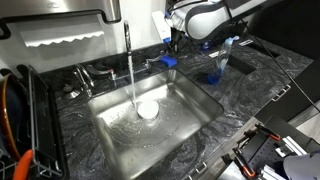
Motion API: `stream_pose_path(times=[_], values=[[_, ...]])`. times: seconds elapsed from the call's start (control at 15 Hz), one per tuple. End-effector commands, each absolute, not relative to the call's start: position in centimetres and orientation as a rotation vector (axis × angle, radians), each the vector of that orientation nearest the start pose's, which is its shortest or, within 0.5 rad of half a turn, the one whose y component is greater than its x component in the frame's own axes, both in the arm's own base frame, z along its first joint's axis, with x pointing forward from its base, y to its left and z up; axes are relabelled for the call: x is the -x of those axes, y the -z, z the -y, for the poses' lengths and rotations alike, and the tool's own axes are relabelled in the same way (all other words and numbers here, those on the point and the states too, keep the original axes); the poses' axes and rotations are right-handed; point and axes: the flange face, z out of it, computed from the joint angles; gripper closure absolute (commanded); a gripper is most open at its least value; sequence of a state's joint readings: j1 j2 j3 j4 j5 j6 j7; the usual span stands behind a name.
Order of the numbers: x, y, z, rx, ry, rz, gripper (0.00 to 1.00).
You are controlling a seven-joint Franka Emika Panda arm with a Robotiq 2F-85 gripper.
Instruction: Close the tap
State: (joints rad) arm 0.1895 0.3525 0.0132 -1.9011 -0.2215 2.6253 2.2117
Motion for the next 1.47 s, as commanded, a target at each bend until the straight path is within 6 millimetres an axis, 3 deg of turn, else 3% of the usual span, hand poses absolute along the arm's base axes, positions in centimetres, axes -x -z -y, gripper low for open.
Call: stream_pose_path(times=[0.0,0.27,0.53,0.8,1.13,1.4], values=[[-64.3,-35.5,-13.6,1.712,0.373,-2.243,0.99],[-64.0,-34.4,-13.7,1.760,0.350,-2.220,1.00],[-64.1,-33.3,-12.4,1.847,0.329,-2.140,1.00],[-65.2,-32.2,-11.0,1.911,0.429,-2.029,1.00],[-66.6,-29.8,-10.3,1.906,0.511,-1.906,1.00],[-67.5,-28.5,-10.4,1.804,0.556,-1.851,1.00]])
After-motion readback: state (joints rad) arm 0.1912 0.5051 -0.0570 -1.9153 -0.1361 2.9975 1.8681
